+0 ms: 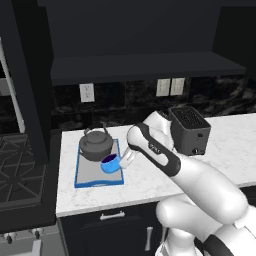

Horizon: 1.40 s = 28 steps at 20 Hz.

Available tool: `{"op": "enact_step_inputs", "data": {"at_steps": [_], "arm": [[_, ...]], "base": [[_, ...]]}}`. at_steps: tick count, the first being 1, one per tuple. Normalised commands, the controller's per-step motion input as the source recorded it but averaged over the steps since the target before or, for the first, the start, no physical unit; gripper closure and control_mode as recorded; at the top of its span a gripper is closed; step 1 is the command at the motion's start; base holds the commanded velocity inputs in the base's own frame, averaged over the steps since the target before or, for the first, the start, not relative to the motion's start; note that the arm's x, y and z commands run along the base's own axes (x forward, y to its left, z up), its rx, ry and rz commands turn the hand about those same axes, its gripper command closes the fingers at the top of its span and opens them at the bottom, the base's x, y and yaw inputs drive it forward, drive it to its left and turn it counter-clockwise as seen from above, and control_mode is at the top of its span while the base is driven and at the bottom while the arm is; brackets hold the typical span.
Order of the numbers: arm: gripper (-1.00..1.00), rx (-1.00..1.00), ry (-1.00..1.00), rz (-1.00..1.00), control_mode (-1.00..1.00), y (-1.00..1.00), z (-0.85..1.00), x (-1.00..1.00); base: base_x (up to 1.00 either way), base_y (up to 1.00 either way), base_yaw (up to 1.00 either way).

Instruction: Pick the kettle from the counter and place it on the tray. Then pick the mug from the cabinet and place it on the tray. Then close the cabinet doors.

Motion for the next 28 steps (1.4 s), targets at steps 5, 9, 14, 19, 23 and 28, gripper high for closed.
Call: {"op": "enact_step_inputs", "data": {"at_steps": [5,9,14,19,23,28], "arm": [[1.00,-0.07,0.00,0.00,-1.00,0.17,-0.41,0.53],[1.00,-0.04,0.00,0.00,-1.00,0.16,-0.42,0.57],[1.00,-0.02,0.00,0.00,-1.00,0.17,-0.40,0.40],[1.00,0.00,0.00,0.02,-1.00,0.14,-0.35,0.29],[1.00,0.00,0.00,0.03,-1.00,0.08,-0.33,0.27],[1.00,0.00,0.00,0.03,-1.00,0.04,-0.34,0.01]], "base": [[0.00,0.00,0.00],[0.00,0.00,0.00],[0.00,0.00,0.00],[0.00,0.00,0.00],[0.00,0.00,0.00],[0.00,0.00,0.00]]}}
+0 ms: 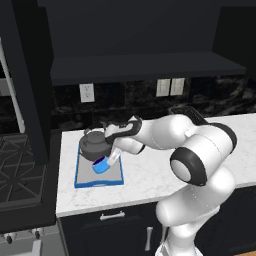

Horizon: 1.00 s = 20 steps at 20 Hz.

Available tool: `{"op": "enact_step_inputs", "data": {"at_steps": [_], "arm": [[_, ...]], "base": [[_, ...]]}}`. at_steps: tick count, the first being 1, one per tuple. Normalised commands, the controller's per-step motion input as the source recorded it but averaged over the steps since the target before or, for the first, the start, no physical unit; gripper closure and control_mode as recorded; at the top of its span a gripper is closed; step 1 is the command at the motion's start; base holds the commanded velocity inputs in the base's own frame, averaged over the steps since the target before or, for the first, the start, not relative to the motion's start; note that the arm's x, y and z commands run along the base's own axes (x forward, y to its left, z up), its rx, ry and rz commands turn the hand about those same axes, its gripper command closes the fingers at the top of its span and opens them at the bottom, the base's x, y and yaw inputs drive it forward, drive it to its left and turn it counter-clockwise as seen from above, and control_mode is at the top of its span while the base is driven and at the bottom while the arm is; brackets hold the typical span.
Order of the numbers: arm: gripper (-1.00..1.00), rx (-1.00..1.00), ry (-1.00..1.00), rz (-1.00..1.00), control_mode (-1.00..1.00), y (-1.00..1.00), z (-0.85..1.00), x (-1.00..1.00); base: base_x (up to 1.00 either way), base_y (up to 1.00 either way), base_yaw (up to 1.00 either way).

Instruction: Pick the kettle from the counter and place it on the tray. Then pick the mug from the cabinet and place it on the tray. Then close the cabinet doors.

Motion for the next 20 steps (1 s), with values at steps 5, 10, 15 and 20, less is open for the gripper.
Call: {"op": "enact_step_inputs", "data": {"at_steps": [5,10,15,20], "arm": [[-1.00,0.00,0.00,0.00,-1.00,0.03,-0.39,-0.10],[-1.00,0.00,0.00,0.00,-1.00,0.00,-0.35,-0.32],[-1.00,0.00,0.00,0.00,-1.00,0.00,-0.23,-0.37],[-1.00,0.00,-0.01,0.00,-1.00,0.00,0.02,-0.11]], "base": [[0.00,0.00,0.00],[0.00,0.00,0.00],[0.00,0.00,0.00],[0.00,0.00,0.00]]}}
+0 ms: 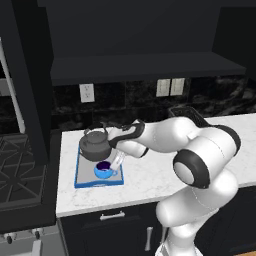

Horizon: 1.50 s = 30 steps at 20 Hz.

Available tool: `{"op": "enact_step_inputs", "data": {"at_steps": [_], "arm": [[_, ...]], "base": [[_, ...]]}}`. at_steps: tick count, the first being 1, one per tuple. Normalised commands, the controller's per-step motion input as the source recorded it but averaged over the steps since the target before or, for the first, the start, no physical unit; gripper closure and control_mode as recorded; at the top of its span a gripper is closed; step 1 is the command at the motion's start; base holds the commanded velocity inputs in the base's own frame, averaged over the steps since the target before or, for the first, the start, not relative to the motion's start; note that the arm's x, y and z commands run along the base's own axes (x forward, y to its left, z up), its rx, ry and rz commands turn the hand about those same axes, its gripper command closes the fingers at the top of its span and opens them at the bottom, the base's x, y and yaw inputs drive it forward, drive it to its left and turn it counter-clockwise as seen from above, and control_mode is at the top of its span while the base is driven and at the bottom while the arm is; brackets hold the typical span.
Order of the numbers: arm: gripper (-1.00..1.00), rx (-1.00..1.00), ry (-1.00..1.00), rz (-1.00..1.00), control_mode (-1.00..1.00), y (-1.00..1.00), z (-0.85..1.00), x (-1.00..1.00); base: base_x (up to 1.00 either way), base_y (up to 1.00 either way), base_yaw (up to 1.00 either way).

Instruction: Pick the kettle from the counter and place it on the tray. Then pick the mug from the cabinet and place it on the tray. Then close the cabinet doors.

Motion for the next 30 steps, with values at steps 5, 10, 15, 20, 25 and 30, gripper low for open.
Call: {"op": "enact_step_inputs", "data": {"at_steps": [5,10,15,20,25,30], "arm": [[-1.00,0.00,0.00,0.00,-1.00,-0.01,0.22,-0.17],[-1.00,0.00,0.03,0.00,-1.00,-0.01,0.67,-0.27],[-1.00,0.01,-0.01,-0.04,-1.00,-0.05,0.67,-0.66],[-1.00,0.00,-0.13,-0.01,-1.00,-0.07,0.65,-0.66],[-1.00,0.01,-0.05,0.03,-1.00,-0.06,0.50,-0.56],[-1.00,0.00,-0.05,0.09,-1.00,-0.10,0.40,-0.58]], "base": [[0.00,0.00,0.00],[0.00,0.00,0.00],[0.00,0.00,0.00],[0.00,0.00,0.00],[0.00,0.00,0.00],[0.00,0.00,0.00]]}}
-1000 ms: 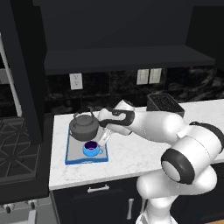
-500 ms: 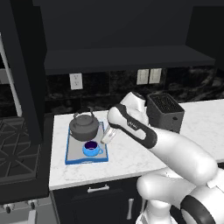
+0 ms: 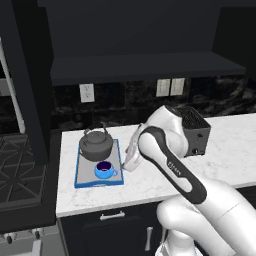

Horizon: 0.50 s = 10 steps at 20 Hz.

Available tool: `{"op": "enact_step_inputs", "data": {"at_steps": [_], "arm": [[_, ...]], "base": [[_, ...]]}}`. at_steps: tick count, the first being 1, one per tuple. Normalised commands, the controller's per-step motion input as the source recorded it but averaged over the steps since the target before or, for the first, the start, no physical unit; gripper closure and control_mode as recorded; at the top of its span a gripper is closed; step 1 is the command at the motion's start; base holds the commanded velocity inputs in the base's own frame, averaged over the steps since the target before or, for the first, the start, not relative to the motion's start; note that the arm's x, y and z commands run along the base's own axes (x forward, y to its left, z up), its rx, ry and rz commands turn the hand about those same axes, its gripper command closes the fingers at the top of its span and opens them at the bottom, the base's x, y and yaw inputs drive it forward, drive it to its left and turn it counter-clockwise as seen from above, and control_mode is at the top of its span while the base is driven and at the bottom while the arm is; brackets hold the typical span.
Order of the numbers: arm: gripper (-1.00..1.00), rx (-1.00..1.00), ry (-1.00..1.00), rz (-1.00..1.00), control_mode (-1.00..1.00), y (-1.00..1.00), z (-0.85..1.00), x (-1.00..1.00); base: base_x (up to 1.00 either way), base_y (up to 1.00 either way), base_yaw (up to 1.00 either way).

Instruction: Pick the kettle from the counter and place it on the tray. Then pick the mug from the cabinet and place it on the tray. Then close the cabinet doors.

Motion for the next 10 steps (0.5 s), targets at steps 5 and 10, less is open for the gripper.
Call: {"op": "enact_step_inputs", "data": {"at_steps": [5,10], "arm": [[-1.00,0.00,-0.01,0.03,-1.00,-0.05,0.36,-0.52],[-1.00,0.00,-0.14,0.08,-1.00,-0.01,0.45,-0.50]], "base": [[0.00,0.00,0.00],[0.00,0.00,0.00]]}}
